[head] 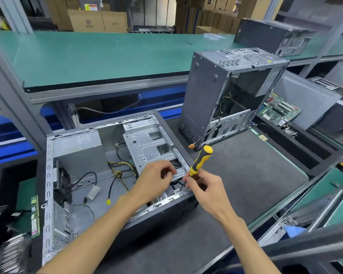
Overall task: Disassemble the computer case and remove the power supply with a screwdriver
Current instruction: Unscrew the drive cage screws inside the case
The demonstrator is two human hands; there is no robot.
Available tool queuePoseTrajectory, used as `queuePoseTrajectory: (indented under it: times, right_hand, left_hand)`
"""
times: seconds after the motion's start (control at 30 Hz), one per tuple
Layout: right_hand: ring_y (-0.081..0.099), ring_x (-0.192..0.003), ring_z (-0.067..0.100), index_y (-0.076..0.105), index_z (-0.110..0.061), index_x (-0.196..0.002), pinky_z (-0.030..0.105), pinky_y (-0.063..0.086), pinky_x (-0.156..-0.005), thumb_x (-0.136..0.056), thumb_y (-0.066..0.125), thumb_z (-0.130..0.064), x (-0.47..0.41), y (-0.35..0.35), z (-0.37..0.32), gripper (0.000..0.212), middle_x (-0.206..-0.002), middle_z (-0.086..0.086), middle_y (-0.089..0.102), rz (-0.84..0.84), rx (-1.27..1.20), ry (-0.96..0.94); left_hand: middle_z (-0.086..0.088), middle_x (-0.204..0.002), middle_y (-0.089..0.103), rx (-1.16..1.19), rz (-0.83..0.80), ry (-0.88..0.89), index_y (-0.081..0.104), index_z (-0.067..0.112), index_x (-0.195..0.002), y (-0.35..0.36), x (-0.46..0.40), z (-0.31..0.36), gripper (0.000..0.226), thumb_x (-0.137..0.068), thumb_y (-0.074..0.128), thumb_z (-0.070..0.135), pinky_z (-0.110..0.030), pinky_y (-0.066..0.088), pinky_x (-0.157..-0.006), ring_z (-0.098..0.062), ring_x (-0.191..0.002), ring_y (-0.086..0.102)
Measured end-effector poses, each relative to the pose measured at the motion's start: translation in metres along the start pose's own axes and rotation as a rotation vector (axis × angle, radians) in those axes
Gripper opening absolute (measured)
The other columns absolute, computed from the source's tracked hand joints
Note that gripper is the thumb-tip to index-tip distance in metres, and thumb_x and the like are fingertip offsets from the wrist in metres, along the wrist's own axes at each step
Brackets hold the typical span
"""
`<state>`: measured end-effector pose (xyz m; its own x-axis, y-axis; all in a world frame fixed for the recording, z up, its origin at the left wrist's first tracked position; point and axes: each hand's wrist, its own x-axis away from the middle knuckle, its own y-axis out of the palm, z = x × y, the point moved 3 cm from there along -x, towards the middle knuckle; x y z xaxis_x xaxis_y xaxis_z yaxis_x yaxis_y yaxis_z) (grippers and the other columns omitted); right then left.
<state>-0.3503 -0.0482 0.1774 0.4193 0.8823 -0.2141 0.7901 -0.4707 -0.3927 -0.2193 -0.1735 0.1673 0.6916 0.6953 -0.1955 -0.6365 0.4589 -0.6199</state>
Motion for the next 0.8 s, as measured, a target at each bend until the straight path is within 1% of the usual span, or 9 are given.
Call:
queuePoseTrajectory:
  times: [0.07, 0.17, 0.3, 0.37, 0.47, 0.57, 0.67, 0.73, 0.8]
  right_hand:
    - [0.061, -0.066, 0.027, 0.069, -0.029, -0.084, 0.039, 0.051, -0.066, -0.091, 0.06, -0.023, -0.001, 0.001, -0.002, 0.013, -0.073, -0.001, 0.068, -0.015, 0.015, -0.015]
    - [0.064, -0.068, 0.027, 0.069, -0.03, -0.085, 0.042, 0.054, -0.07, -0.092, 0.062, -0.02, -0.001, 0.002, -0.004, 0.015, -0.075, -0.004, 0.07, -0.025, 0.009, -0.02]
    - [0.065, -0.068, 0.024, 0.068, -0.035, -0.084, 0.042, 0.055, -0.07, -0.091, 0.061, -0.021, 0.001, 0.002, -0.006, 0.017, -0.076, -0.006, 0.07, -0.028, 0.025, -0.046]
    - [0.063, -0.065, 0.019, 0.067, -0.037, -0.084, 0.033, 0.054, -0.066, -0.092, 0.061, -0.021, 0.001, 0.003, -0.007, 0.019, -0.074, -0.008, 0.069, -0.033, 0.039, -0.062]
    - [0.06, -0.062, 0.012, 0.065, -0.037, -0.086, 0.017, 0.046, -0.062, -0.094, 0.061, -0.017, 0.0, 0.004, -0.009, 0.022, -0.074, -0.009, 0.069, -0.065, 0.086, -0.104]
    - [0.06, -0.062, 0.013, 0.066, -0.028, -0.087, 0.015, 0.044, -0.062, -0.094, 0.061, -0.015, -0.002, 0.005, -0.008, 0.016, -0.073, -0.007, 0.067, -0.086, 0.11, -0.119]
    - [0.063, -0.065, 0.014, 0.068, -0.02, -0.088, 0.016, 0.047, -0.065, -0.095, 0.06, -0.009, -0.001, 0.006, -0.008, 0.015, -0.073, -0.007, 0.068, -0.103, 0.127, -0.126]
    - [0.062, -0.064, 0.01, 0.068, -0.016, -0.088, 0.013, 0.043, -0.063, -0.095, 0.06, -0.007, 0.001, 0.005, -0.01, 0.014, -0.072, -0.006, 0.067, -0.108, 0.127, -0.118]
    - [0.058, -0.062, 0.006, 0.067, -0.014, -0.087, 0.01, 0.04, -0.062, -0.095, 0.06, -0.009, 0.002, 0.003, -0.012, 0.012, -0.073, -0.005, 0.066, -0.108, 0.123, -0.118]
  left_hand:
    - [0.02, -0.078, 0.065, -0.005, 0.014, 0.012, 0.072, 0.024, -0.084, 0.002, 0.001, -0.001, 0.021, -0.085, 0.06, 0.007, -0.005, 0.037, -0.067, -0.001, -0.077, 0.059]
    - [0.023, -0.078, 0.064, 0.002, 0.024, 0.019, 0.072, 0.026, -0.084, 0.001, 0.002, -0.002, 0.021, -0.085, 0.06, 0.008, -0.004, 0.038, -0.069, 0.004, -0.079, 0.058]
    - [0.02, -0.081, 0.066, -0.005, 0.032, 0.023, 0.072, 0.025, -0.084, 0.0, 0.003, -0.001, 0.021, -0.085, 0.06, 0.008, -0.004, 0.038, -0.072, 0.002, -0.083, 0.059]
    - [0.019, -0.082, 0.066, -0.005, 0.027, 0.013, 0.073, 0.024, -0.085, 0.0, 0.003, 0.0, 0.02, -0.085, 0.06, 0.008, -0.007, 0.039, -0.072, 0.002, -0.081, 0.059]
    - [0.017, -0.082, 0.067, 0.017, -0.006, -0.024, 0.074, 0.022, -0.087, -0.003, 0.005, 0.005, 0.02, -0.088, 0.059, 0.008, -0.016, 0.041, -0.072, 0.003, -0.076, 0.058]
    - [0.011, -0.086, 0.071, 0.196, -0.01, -0.053, 0.073, 0.024, -0.097, -0.018, 0.007, 0.025, 0.021, -0.097, 0.056, 0.012, -0.023, 0.05, -0.074, -0.001, -0.076, 0.063]
    - [0.009, -0.099, 0.069, 0.323, -0.054, 0.108, 0.065, 0.031, -0.12, -0.04, 0.004, 0.066, 0.024, -0.103, 0.051, 0.023, -0.021, 0.053, -0.08, -0.009, -0.091, 0.065]
    - [0.01, -0.107, 0.066, 0.178, -0.135, 0.28, 0.059, 0.029, -0.132, -0.052, 0.002, 0.094, 0.032, -0.101, 0.054, 0.025, -0.018, 0.05, -0.082, -0.009, -0.096, 0.062]
    - [0.007, -0.109, 0.063, -0.055, -0.231, 0.415, 0.059, 0.022, -0.135, -0.061, -0.001, 0.112, 0.036, -0.099, 0.059, 0.019, -0.017, 0.048, -0.084, -0.007, -0.096, 0.059]
